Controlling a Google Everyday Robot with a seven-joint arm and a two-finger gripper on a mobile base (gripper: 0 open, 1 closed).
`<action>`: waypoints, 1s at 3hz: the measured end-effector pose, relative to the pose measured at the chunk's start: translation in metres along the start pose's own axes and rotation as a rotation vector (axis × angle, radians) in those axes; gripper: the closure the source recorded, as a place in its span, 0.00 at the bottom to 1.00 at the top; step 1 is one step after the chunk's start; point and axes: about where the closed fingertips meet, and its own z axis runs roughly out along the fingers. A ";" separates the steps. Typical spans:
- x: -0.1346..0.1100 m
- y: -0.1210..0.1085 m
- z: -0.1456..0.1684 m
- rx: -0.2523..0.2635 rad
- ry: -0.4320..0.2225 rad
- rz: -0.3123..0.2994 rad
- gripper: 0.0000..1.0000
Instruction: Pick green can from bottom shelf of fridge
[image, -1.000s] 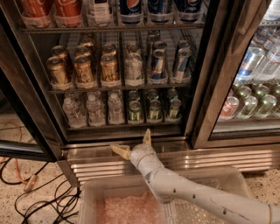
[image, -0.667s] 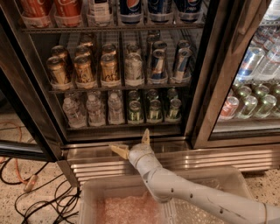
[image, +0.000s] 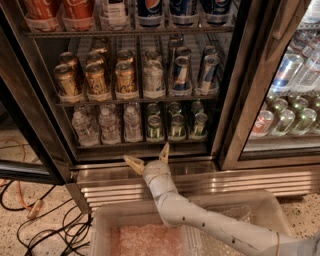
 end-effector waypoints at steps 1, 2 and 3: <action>-0.001 -0.006 0.008 0.049 -0.056 -0.043 0.00; -0.007 -0.013 0.015 0.081 -0.099 -0.084 0.00; -0.011 -0.021 0.019 0.110 -0.126 -0.111 0.17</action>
Offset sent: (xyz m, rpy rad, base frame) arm 0.0265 -0.0129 0.0121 -0.0816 -0.1840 -0.1169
